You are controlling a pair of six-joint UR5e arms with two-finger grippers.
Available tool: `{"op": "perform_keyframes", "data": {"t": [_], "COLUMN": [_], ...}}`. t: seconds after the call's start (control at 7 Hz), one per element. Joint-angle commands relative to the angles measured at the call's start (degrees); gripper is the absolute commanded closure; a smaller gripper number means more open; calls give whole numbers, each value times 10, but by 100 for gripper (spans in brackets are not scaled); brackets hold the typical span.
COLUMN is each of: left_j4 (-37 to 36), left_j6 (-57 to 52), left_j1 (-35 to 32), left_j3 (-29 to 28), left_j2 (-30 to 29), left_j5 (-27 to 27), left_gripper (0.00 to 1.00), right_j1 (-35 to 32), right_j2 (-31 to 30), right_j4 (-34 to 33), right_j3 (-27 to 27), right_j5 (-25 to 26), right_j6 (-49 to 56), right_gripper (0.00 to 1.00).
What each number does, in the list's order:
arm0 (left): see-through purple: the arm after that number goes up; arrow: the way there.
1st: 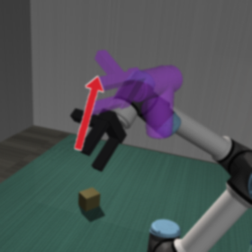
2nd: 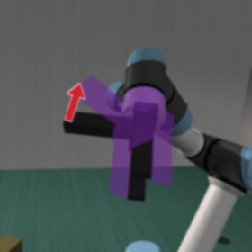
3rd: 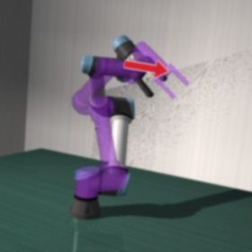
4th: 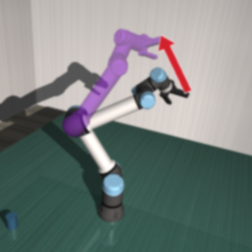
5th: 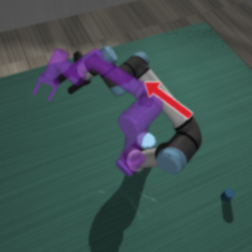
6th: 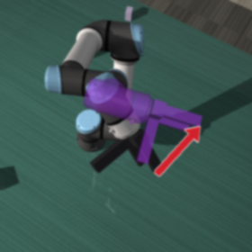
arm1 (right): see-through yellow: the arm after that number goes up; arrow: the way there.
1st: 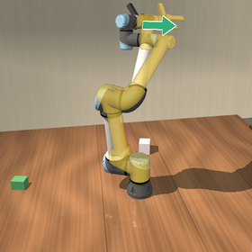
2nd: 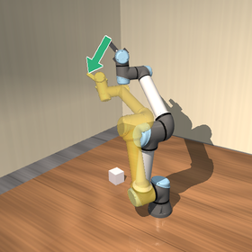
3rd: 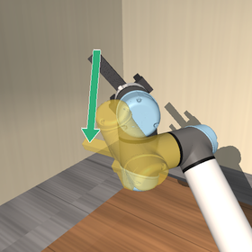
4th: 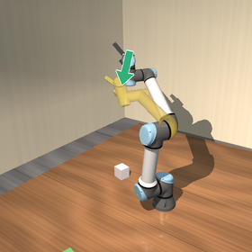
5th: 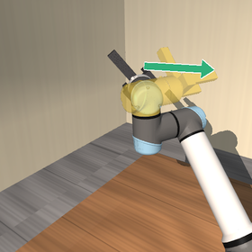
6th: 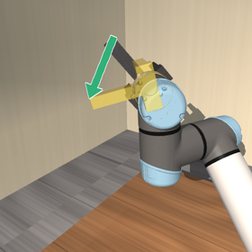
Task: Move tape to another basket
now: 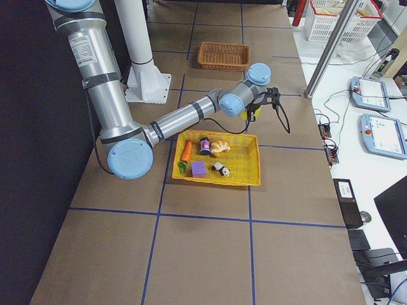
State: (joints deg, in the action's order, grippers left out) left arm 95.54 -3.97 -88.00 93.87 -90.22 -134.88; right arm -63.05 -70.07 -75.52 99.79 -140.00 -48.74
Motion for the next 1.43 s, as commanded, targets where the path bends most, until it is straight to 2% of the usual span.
{"op": "perform_keyframes", "data": {"t": [0.0, 0.14, 0.29, 0.57, 0.71, 1.0, 1.29], "left_j4": [108, 145, 191, 344, 405, 562, 654], "left_j6": [187, 293, 401, 680, 794, 994, 1151], "left_j1": [81, 125, 159, 231, 252, 288, 302], "left_j3": [19, 51, 81, 97, 97, 98, 99], "left_j2": [-2, -2, -2, -33, -53, -74, -121], "left_j5": [-1, -1, -20, -23, -24, -23, -20], "left_gripper": [0, 0, 0, 0, 0, 0, 0], "right_j1": [74, 104, 120, 140, 141, 155, 177], "right_j2": [28, 28, 13, -75, -86, -86, -81], "right_j4": [4, 10, 77, 309, 397, 488, 590], "right_j3": [50, 74, 76, 69, 58, 58, 59], "right_j5": [43, 66, 69, 92, 91, 91, 95], "right_j6": [-130, -184, -223, -359, -434, -524, -600], "right_gripper": [99, 99, 99, 98, 98, 98, 98]}}
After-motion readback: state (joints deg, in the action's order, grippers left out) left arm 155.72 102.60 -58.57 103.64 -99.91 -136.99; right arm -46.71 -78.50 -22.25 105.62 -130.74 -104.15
